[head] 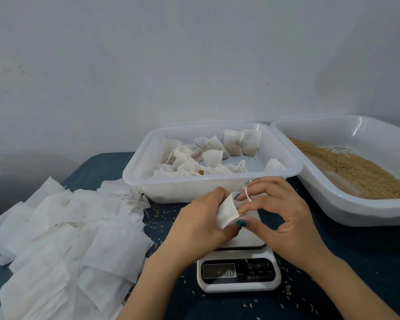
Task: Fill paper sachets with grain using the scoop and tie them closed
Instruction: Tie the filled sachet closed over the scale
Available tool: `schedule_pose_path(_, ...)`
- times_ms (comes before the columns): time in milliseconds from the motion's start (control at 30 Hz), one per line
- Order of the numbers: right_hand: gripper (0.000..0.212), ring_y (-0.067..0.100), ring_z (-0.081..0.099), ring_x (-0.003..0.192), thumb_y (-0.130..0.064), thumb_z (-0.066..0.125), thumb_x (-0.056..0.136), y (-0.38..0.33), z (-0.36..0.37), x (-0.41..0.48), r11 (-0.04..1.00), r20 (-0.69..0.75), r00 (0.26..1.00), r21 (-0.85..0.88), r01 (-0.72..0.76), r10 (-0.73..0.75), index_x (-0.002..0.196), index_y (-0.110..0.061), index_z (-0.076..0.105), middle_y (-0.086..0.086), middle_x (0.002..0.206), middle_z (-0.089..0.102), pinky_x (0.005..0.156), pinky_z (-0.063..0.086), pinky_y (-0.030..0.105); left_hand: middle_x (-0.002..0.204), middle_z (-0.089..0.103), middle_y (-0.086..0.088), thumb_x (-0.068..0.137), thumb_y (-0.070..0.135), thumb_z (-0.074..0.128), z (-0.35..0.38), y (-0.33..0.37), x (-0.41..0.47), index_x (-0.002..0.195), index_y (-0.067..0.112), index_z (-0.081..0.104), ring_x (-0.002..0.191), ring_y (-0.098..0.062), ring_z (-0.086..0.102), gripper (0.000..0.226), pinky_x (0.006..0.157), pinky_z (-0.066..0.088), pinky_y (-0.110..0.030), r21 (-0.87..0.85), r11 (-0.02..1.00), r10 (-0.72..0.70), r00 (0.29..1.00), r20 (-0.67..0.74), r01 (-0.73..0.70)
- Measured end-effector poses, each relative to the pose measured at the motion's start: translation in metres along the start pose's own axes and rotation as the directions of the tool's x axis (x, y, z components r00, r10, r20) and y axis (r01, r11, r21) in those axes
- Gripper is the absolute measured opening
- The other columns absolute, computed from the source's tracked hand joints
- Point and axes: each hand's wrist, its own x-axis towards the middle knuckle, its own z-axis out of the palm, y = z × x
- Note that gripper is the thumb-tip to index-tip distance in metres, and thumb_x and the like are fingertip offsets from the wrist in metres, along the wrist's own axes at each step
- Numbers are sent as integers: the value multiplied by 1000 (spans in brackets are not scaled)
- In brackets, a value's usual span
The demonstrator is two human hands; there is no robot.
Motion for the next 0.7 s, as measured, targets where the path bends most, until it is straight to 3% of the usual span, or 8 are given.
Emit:
schedule_pose_path(167, 21, 17, 59, 112, -42, 72, 83, 1, 1, -1, 1000, 18, 1000, -8, -1, 1, 85, -22, 77, -11, 104, 70, 96, 45, 28, 78, 52, 29, 81, 49, 66, 1, -7, -4, 84, 61, 34, 71, 9, 47, 35, 53, 30, -15, 16, 1000, -6, 1000, -29, 6)
schedule_pose_path(267, 21, 16, 59, 111, -42, 69, 86, 0, 1, -1, 1000, -20, 1000, -9, -22, 22, 92, -23, 75, -13, 105, 69, 92, 48, 28, 74, 51, 20, 80, 58, 59, 3, -9, -4, 82, 48, 33, 71, 4, 47, 28, 52, 29, -18, 25, 1000, -15, 999, -45, 16)
schedule_pose_path(367, 23, 13, 58, 117, -29, 62, 92, 5, -2, -3, 987, -74, 985, 46, -152, 155, 115, -25, 68, -19, 116, 65, 84, 54, 25, 72, 48, 16, 82, 55, 62, 5, -10, -6, 81, 47, 32, 74, 6, 47, 31, 53, 29, -16, 50, 999, -15, 998, -57, 18)
schedule_pose_path(433, 39, 8, 55, 122, -11, 58, 93, 11, -4, -4, 965, -56, 965, 83, -251, 256, 126, -31, 62, -22, 123, 63, 86, 51, 18, 72, 47, 17, 83, 53, 64, 4, -9, -6, 80, 48, 32, 74, 7, 47, 32, 53, 30, -16, 44, 999, -16, 998, -62, 19)
schedule_pose_path(533, 58, 4, 55, 121, 5, 56, 90, 16, -5, -5, 945, 43, 948, 77, -317, 314, 120, -44, 65, -24, 119, 64, 91, 51, 25, 72, 48, 17, 84, 50, 66, 4, -8, -6, 79, 41, 33, 71, 4, 47, 35, 54, 29, -18, 8, 1000, -19, 998, -65, 19)
schedule_pose_path(700, 63, 2, 57, 109, 4, 57, 84, 19, -4, -7, 931, 163, 917, -38, -362, 363, 100, -57, 67, -20, 108, 64, 91, 52, 35, 75, 52, 18, 83, 44, 70, 4, -5, -6, 80, 39, 37, 71, -5, 49, 34, 60, 38, -27, -68, 997, -39, 997, -61, 35)
